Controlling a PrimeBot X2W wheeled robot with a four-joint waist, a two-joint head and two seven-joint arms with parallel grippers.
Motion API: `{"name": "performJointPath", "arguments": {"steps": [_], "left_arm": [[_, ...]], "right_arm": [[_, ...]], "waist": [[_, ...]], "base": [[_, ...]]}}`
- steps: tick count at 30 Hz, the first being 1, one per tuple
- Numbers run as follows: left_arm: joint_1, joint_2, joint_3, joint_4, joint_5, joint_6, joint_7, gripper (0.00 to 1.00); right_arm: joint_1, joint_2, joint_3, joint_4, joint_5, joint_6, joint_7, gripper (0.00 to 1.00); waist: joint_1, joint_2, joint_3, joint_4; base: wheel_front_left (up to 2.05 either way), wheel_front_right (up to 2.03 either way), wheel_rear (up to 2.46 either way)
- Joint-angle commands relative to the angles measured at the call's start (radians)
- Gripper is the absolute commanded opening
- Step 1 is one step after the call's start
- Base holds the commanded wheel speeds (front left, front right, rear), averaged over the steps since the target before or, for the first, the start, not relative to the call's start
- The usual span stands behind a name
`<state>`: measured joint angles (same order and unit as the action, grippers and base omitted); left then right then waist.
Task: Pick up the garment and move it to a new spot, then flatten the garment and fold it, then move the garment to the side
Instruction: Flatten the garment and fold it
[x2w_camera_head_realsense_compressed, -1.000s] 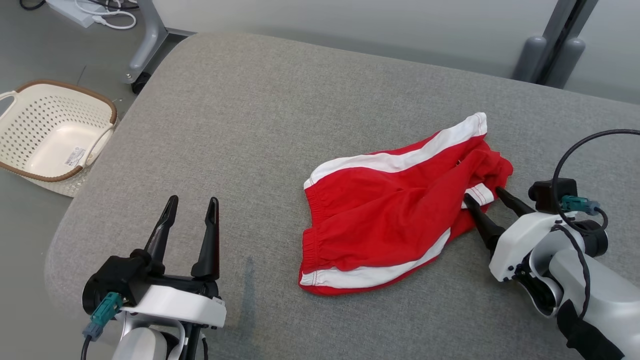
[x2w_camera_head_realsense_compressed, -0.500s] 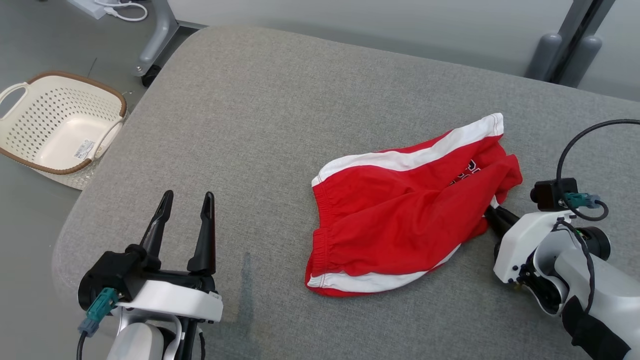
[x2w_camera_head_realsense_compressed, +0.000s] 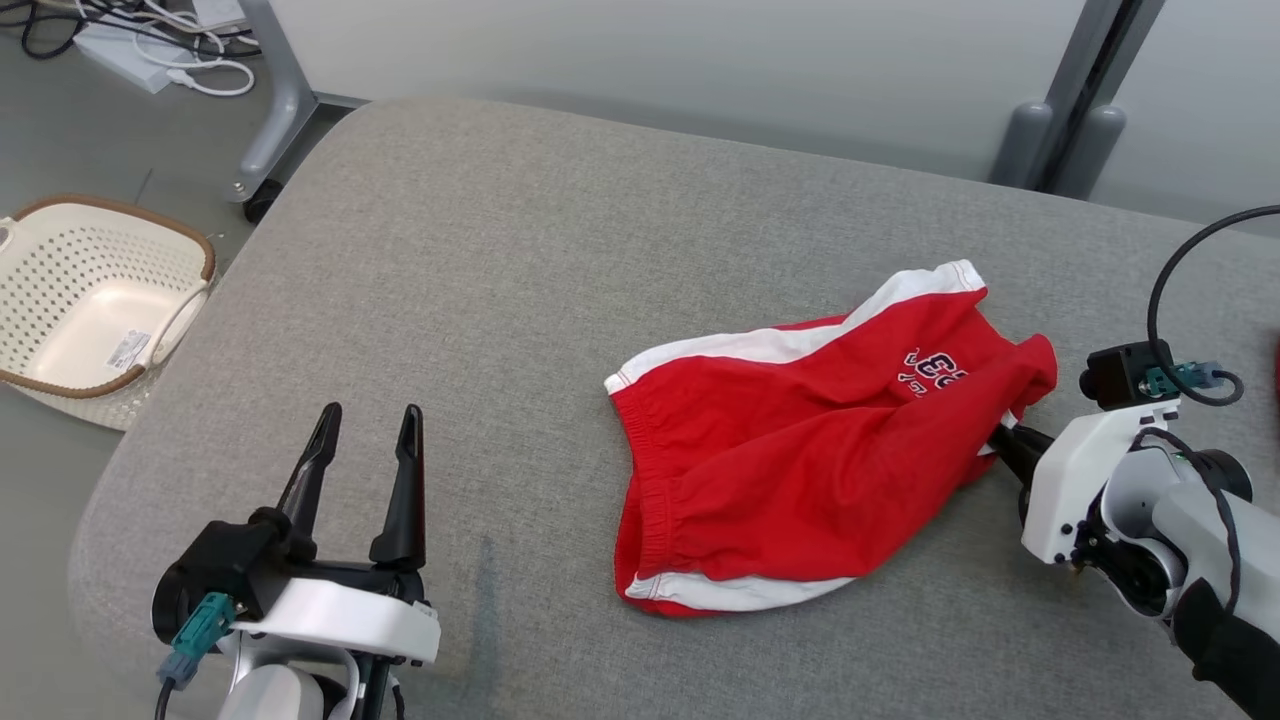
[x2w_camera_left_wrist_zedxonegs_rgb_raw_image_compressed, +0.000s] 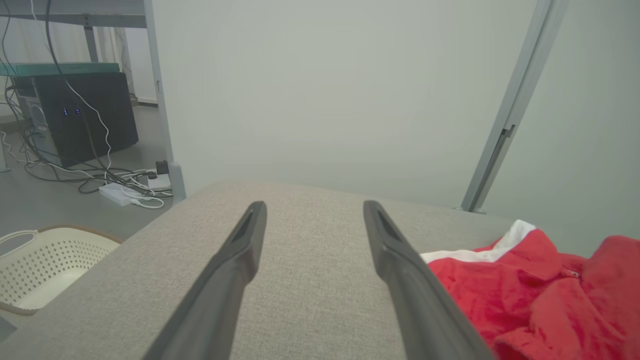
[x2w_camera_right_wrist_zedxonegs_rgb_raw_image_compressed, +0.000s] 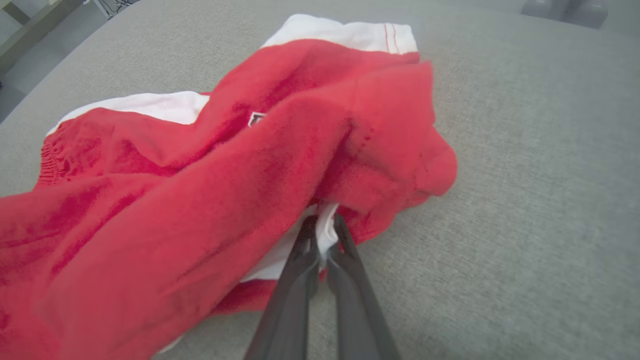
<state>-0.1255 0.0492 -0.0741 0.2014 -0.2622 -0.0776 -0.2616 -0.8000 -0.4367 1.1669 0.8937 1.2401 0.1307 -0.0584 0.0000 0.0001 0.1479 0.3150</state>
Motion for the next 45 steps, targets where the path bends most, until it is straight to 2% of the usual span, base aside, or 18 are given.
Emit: {"name": "performJointPath", "arguments": {"steps": [1, 10, 11, 13, 18, 24, 25, 26, 28, 29, 38, 45], "left_arm": [[0.017, 0.003, 0.006, 0.001, 0.007, 0.004, -0.003, 1.00], [0.038, 0.003, 0.009, 0.007, 0.002, 0.006, -0.003, 1.00], [0.037, 0.003, 0.010, 0.006, 0.001, 0.006, -0.003, 1.00], [0.040, 0.003, 0.010, 0.006, 0.004, 0.004, -0.003, 1.00], [0.038, 0.003, 0.014, 0.004, 0.015, 0.000, -0.003, 1.00], [0.042, 0.003, 0.015, 0.004, 0.020, -0.004, -0.003, 1.00], [0.043, 0.003, 0.015, 0.005, 0.020, -0.004, -0.003, 1.00], [0.045, 0.003, 0.016, 0.005, 0.020, -0.004, -0.003, 1.00], [0.047, 0.003, 0.016, 0.006, 0.021, -0.006, -0.003, 1.00], [0.047, 0.003, 0.015, 0.006, 0.021, -0.006, -0.003, 1.00], [0.052, 0.003, 0.016, 0.004, 0.024, -0.006, -0.003, 1.00], [0.054, 0.003, 0.021, -0.022, 0.035, -0.011, -0.003, 1.00]], "right_arm": [[-0.003, -0.038, 0.017, -0.039, 0.015, 0.000, 0.030, 0.00], [0.055, -0.144, 0.049, -0.185, 0.042, 0.000, 0.047, 0.00], [0.064, -0.150, 0.047, -0.193, 0.044, 0.000, 0.045, 0.09], [0.084, -0.159, 0.044, -0.213, 0.055, 0.000, 0.037, 0.16], [0.127, -0.173, 0.036, -0.243, 0.065, 0.000, 0.015, 0.08], [0.179, -0.190, 0.017, -0.281, 0.069, 0.000, -0.026, 0.12], [0.187, -0.191, 0.013, -0.284, 0.071, 0.000, -0.028, 0.15], [0.198, -0.190, 0.010, -0.287, 0.075, 0.000, -0.031, 0.27], [0.215, -0.191, 0.003, -0.296, 0.079, 0.000, -0.033, 0.84], [0.223, -0.193, 0.001, -0.299, 0.079, 0.000, -0.033, 1.00], [0.275, -0.222, -0.045, -0.317, 0.064, 0.000, -0.051, 1.00], [0.330, -0.267, -0.136, -0.334, 0.040, 0.000, -0.142, 1.00]], "waist": [[0.0000, -0.0001, -0.018, -0.024], [0.0000, -0.0001, -0.053, -0.094], [0.0000, -0.0001, -0.053, -0.102], [0.0000, -0.0001, -0.053, -0.120], [0.0000, -0.0001, -0.052, -0.159], [0.0000, -0.0001, -0.056, -0.201], [0.0000, -0.0001, -0.057, -0.207], [0.0000, -0.0001, -0.058, -0.213], [0.0000, -0.0001, -0.060, -0.222], [0.0000, -0.0001, -0.062, -0.225], [0.0000, -0.0001, -0.062, -0.246], [0.0000, -0.0001, -0.070, -0.269]], "base": [[0.00, 0.00, 0.00], [0.00, 0.00, 0.00], [0.00, 0.00, 0.00], [0.00, 0.00, 0.00], [0.00, 0.00, 0.00], [0.00, 0.00, 0.00], [0.00, 0.00, 0.00], [0.00, 0.00, 0.00], [0.00, 0.00, 0.00], [0.00, 0.00, 0.00], [0.00, 0.00, 0.00], [0.00, 0.00, 0.00]]}}
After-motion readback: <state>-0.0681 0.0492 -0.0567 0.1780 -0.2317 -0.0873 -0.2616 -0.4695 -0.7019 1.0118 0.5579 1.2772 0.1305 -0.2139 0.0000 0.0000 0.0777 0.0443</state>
